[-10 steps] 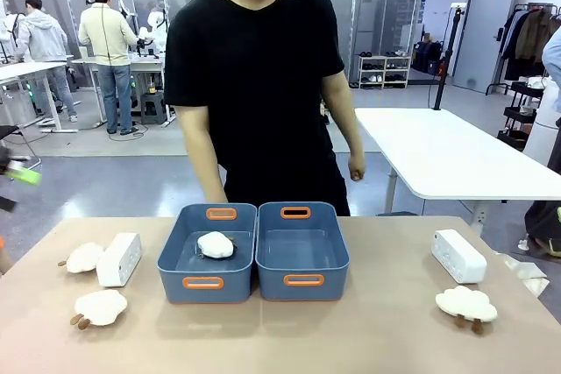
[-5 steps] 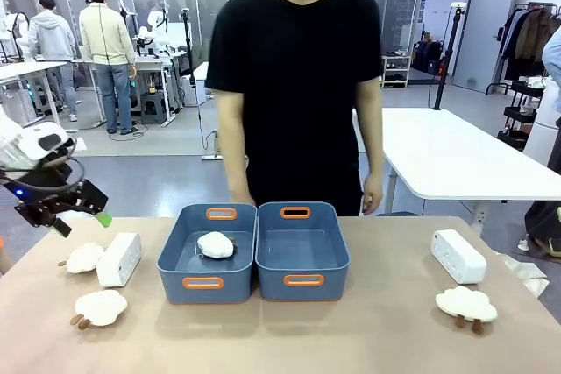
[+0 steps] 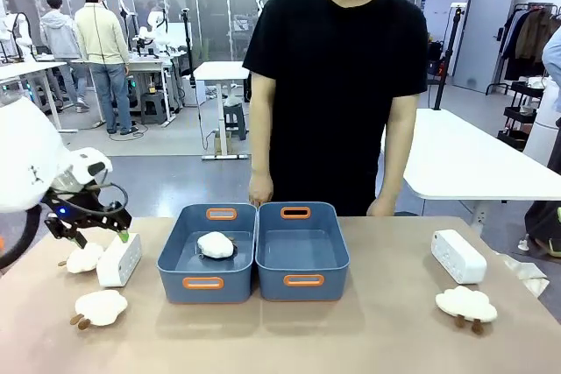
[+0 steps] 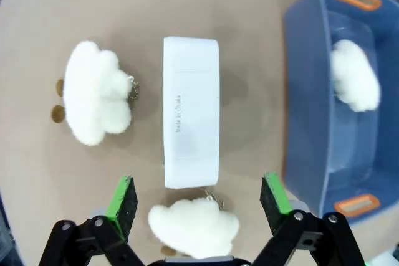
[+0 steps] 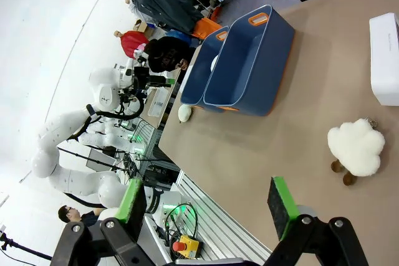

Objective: Sort the digital clocks into the basket.
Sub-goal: Pick up the Digital clock from the table and place it into the empty Plastic storage basket.

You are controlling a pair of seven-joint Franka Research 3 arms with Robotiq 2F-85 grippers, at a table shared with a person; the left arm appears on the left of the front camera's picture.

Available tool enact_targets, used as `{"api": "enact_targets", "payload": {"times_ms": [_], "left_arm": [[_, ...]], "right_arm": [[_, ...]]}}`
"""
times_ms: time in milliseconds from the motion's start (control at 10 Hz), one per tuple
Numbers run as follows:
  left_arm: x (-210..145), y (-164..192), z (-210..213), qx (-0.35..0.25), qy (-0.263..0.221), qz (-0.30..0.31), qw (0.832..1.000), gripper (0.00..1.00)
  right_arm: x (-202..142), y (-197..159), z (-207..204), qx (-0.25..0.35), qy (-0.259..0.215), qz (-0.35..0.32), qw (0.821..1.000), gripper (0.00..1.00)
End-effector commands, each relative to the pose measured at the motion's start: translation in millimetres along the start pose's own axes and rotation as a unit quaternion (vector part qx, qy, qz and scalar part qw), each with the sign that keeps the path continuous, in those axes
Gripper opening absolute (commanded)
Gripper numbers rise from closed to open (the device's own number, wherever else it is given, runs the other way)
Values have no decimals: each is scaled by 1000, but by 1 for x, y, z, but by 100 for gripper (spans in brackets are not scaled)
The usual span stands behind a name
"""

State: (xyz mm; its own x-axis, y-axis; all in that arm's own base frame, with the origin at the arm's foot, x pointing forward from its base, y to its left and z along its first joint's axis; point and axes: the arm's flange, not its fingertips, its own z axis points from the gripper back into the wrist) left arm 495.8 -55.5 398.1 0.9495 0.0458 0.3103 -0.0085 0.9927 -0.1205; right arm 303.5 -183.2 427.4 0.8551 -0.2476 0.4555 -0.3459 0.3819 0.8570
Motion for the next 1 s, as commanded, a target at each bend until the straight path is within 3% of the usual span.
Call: {"api": "enact_targets", "payload": {"times_ms": [0, 300, 600, 700, 900], "left_arm": [[6, -11, -16, 33, -4, 14, 999, 100], [-5, -14, -48, 35, -7, 18, 999, 100], [-26, -24, -60, 29, -25, -29, 999, 100], [-27, -23, -70, 33, -34, -26, 999, 88], [-32, -22, -74, 49, -57, -26, 997, 31]], "right_arm": [[2, 1, 0, 7, -6, 5, 1000, 100], [2, 1, 0, 7, -6, 5, 1000, 100], [2, 1, 0, 7, -6, 5, 1000, 100], [2, 1, 0, 7, -6, 5, 1000, 100], [2, 1, 0, 7, -6, 5, 1000, 100]]}}
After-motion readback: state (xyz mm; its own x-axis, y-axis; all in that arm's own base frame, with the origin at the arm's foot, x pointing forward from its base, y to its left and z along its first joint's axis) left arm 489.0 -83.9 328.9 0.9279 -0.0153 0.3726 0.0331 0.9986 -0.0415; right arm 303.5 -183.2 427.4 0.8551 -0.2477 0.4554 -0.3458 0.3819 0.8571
